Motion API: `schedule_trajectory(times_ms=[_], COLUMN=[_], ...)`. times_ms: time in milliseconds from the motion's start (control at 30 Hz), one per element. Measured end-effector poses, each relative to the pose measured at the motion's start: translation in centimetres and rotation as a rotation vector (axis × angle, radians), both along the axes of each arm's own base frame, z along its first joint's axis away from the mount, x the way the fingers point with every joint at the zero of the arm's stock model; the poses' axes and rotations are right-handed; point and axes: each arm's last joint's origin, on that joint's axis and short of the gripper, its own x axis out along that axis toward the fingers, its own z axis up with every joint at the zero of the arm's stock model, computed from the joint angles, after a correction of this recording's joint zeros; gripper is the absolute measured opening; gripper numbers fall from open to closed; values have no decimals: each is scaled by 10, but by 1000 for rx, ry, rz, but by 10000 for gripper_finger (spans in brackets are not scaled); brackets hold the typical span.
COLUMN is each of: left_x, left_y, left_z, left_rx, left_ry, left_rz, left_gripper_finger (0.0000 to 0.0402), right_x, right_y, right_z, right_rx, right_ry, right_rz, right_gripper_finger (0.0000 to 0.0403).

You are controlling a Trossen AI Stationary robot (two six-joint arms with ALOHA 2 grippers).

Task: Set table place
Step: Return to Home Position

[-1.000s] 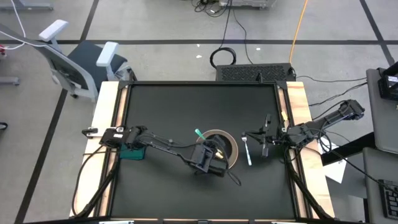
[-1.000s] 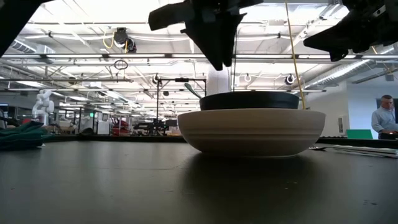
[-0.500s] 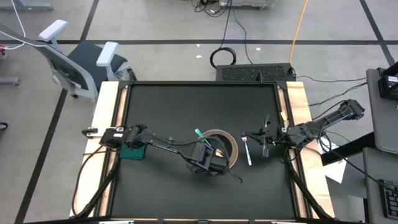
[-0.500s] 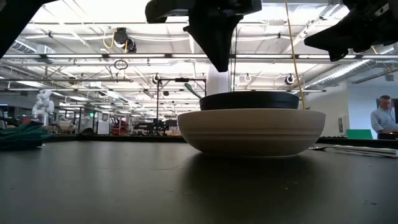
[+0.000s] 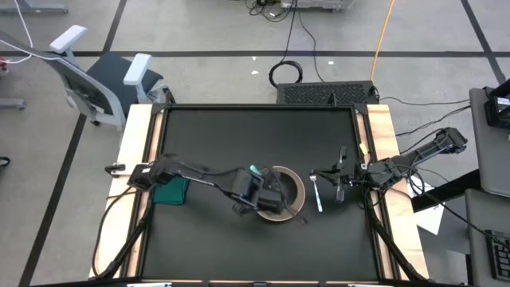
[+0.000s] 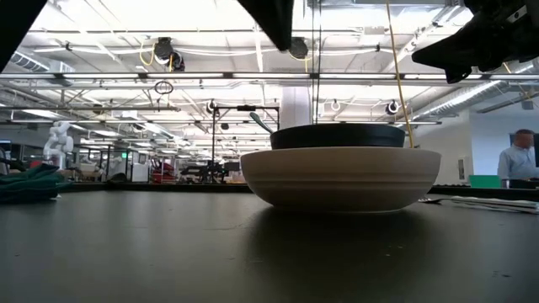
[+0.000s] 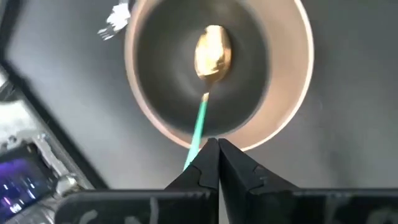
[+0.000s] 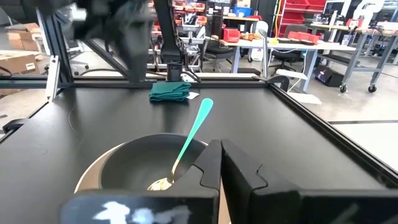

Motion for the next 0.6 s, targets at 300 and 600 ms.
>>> schedule_trajectory(times_ms=[300, 600], left_x=[-38, -51], left_y=[25, 43], left_z=[64, 77], left_rx=[-168, -176], left_ry=[-165, -225], left_rz=[279, 502], left_gripper_finger=[6, 6], right_x=[0, 0], right_y=[0, 0], right_z=[0, 0], right_rx=[0, -6], right_ry=[0, -1], right_rz=[0, 0], right_gripper_finger=[0, 0])
